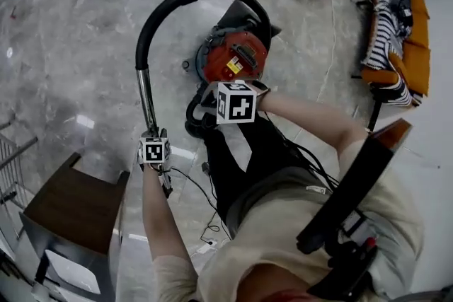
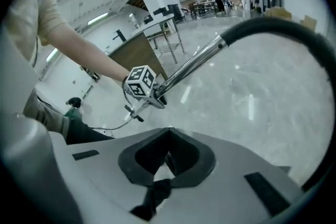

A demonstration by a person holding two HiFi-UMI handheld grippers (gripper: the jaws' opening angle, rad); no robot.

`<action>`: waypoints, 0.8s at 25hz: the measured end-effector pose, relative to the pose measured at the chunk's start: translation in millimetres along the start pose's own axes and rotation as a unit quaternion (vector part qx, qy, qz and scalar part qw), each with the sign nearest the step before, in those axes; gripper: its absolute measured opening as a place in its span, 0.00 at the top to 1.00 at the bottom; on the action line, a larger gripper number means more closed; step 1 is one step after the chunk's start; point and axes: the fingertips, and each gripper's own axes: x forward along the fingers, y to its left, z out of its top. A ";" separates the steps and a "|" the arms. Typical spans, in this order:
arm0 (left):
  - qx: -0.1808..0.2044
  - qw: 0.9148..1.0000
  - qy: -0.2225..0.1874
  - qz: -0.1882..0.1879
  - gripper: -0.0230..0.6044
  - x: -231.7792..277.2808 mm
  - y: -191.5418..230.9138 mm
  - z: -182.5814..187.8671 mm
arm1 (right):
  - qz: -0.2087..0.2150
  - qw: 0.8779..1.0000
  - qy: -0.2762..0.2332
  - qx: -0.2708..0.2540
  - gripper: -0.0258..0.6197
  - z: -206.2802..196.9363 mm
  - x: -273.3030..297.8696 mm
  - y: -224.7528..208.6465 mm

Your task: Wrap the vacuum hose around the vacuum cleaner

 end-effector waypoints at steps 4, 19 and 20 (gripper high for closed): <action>0.020 0.999 -0.013 0.042 0.83 11.4 23.5 7.8 | 0.091 0.991 -0.072 0.059 0.96 -18.3 12.5 23.5; -0.030 0.995 0.088 0.021 0.83 118.7 125.6 -73.1 | 0.200 0.924 -0.169 0.279 0.96 -103.4 65.7 14.4; -0.036 0.994 0.099 0.015 0.82 128.7 129.2 -84.6 | 0.201 0.921 -0.169 0.288 0.96 -105.6 71.7 12.5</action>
